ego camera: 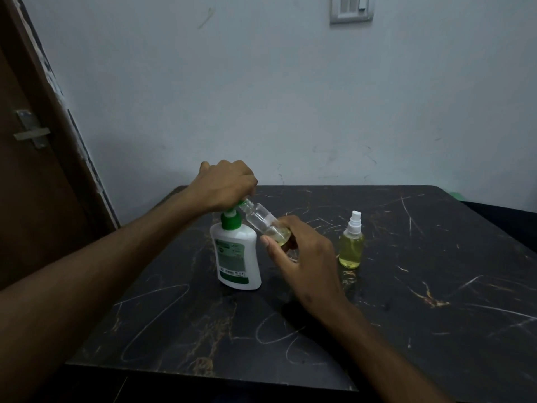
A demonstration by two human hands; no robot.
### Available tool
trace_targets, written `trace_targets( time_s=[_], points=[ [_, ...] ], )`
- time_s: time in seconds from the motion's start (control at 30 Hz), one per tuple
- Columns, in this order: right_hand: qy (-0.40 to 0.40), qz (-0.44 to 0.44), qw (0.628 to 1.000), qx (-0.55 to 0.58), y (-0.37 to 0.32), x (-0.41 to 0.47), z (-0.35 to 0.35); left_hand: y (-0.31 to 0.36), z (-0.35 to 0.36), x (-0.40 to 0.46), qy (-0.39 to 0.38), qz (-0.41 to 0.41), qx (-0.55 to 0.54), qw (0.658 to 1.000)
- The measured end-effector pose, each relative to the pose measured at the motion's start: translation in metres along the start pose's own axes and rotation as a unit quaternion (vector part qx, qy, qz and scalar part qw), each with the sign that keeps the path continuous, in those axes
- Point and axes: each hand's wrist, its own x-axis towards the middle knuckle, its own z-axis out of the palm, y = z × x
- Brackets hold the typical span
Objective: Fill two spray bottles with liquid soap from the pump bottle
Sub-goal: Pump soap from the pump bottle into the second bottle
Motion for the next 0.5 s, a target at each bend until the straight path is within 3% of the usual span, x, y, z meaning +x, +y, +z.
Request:
trace_targets(
  time_s=[0.5],
  points=[
    [0.000,-0.004,1.000,0.002,-0.0012,0.0000,-0.0010,-0.0029,-0.0081,0.0015,0.026,-0.008,-0.021,0.999]
  ],
)
